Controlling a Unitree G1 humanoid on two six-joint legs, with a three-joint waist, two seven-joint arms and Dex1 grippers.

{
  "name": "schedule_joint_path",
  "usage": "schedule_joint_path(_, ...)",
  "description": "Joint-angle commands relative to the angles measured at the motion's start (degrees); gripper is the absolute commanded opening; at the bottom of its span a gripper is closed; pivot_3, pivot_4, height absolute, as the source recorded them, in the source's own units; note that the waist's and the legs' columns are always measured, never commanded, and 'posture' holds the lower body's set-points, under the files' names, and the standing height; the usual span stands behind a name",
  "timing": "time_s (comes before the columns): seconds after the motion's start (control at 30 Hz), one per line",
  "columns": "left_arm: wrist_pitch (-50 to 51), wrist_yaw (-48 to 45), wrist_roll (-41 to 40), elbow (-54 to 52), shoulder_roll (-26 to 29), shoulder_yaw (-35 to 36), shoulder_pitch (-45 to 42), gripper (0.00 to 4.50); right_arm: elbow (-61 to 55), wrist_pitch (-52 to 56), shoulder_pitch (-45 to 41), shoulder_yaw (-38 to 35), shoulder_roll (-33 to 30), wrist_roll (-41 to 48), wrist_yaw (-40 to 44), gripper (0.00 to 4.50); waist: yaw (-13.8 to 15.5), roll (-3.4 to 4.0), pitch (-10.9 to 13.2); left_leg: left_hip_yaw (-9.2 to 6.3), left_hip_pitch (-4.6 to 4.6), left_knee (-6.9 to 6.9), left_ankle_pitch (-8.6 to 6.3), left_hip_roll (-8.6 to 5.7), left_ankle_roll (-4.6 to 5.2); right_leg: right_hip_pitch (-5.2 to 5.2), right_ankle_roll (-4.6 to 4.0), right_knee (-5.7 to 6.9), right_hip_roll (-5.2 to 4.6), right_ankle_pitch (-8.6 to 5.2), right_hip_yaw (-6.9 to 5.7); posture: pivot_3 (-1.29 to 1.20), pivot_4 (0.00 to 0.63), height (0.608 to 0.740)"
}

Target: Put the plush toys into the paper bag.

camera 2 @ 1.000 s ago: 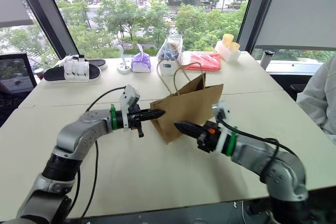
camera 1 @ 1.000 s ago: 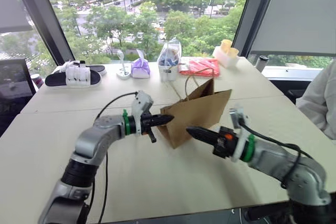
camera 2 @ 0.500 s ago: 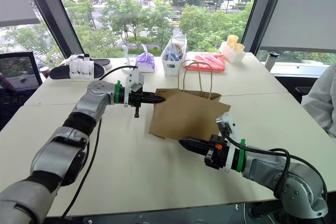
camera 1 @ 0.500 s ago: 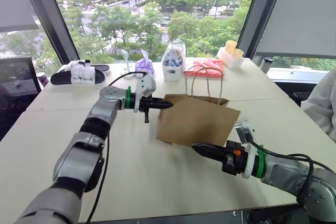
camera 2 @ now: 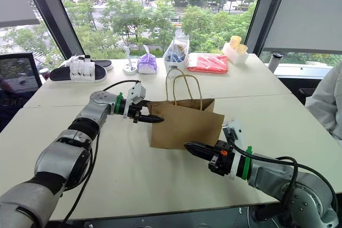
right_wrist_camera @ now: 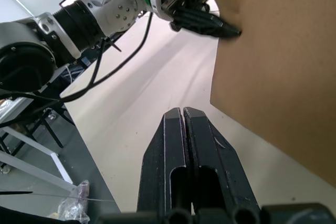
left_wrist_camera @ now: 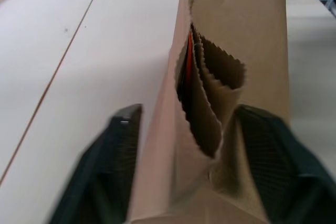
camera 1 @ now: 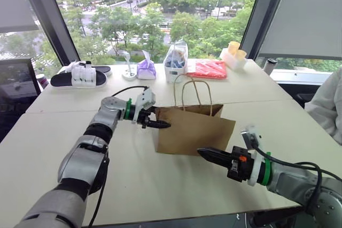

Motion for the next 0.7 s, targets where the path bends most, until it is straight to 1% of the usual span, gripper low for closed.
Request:
schedule_joint_path(0.03,3.43,-0.15,-2.21,-6.53,1.47,2.62,1.12,4.44,-0.19,-0.92,-1.29,0.25,-0.94,0.17,1.20,0.00,-0.07,0.00,0.00,0.00,0.00,0.00,0.00,0.00,0.00,-0.01,0.00,0.01,0.00,0.00,0.00,0.00,0.150,0.740)
schedule_joint_path(0.17,12.68,-1.11,-4.58,-16.82,4.93,3.78,4.60,4.44,0.39,-0.82,-1.53,0.94,-1.58,-0.26,2.29,0.00,-0.21,0.00,0.00,0.00,0.00,0.00,0.00,0.02,0.00,-0.01,0.00,0.02,0.00,0.00,0.01,0.00,0.150,0.740)
schedule_joint_path(0.27,23.01,-0.84,-8.20,-28.66,8.86,5.41,9.85,4.44,0.32,-1.04,-1.21,0.90,-2.24,-0.39,3.00,0.00,-0.35,0.01,0.00,-0.01,-0.01,-0.03,0.00,0.03,0.00,-0.06,0.00,0.04,0.00,0.00,0.01,0.00,0.150,0.740)
schedule_joint_path(0.4,39.63,3.75,-16.43,-49.10,14.57,10.83,22.51,4.44,0.81,-2.15,0.01,-0.38,-3.20,-1.43,4.14,0.00,-1.22,0.03,0.00,0.00,0.02,-0.15,0.00,0.07,0.00,-0.11,-0.01,0.06,-0.01,0.00,0.07,0.00,0.150,0.740)
schedule_joint_path(0.47,45.49,7.35,-19.82,-58.05,16.71,14.30,29.62,4.44,1.01,-3.30,1.37,-1.95,-3.95,-2.56,5.02,0.00,-1.21,0.03,0.00,0.00,0.03,-0.23,0.00,0.09,0.00,-0.16,-0.01,0.05,-0.01,0.00,0.09,0.00,0.150,0.740)
schedule_joint_path(0.53,50.40,11.38,-22.88,-66.46,18.17,18.17,37.57,4.44,1.33,-4.35,3.97,-4.47,-6.33,-3.97,7.61,0.00,-1.14,0.05,0.01,0.00,0.03,-0.25,0.00,0.10,0.00,-0.16,-0.02,0.04,-0.01,0.00,0.10,0.00,0.150,0.740)
schedule_joint_path(0.63,57.10,17.84,-27.68,-76.51,18.04,24.02,48.27,4.44,3.31,-3.05,7.31,-11.26,-9.70,0.98,12.46,0.00,-0.76,0.05,0.02,0.03,0.04,-0.26,-0.01,0.10,0.01,-0.10,-0.02,-0.04,-0.02,0.00,0.12,0.00,0.150,0.740)
schedule_joint_path(0.67,58.48,19.51,-29.00,-78.64,17.78,25.20,50.48,4.44,3.78,-2.88,7.82,-12.69,-10.27,2.02,13.26,0.00,-0.46,0.05,0.02,0.03,0.07,-0.24,-0.02,0.11,0.01,-0.05,-0.03,-0.06,-0.02,0.00,0.12,0.00,0.150,0.740)
schedule_joint_path(0.7,59.01,22.30,-29.48,-80.43,16.68,26.36,52.80,4.44,4.34,-3.10,8.34,-13.52,-11.33,1.13,14.10,0.00,-0.16,0.06,0.03,0.06,0.10,-0.23,-0.02,0.11,0.01,0.02,-0.03,-0.11,-0.02,-0.01,0.12,0.00,0.150,0.740)
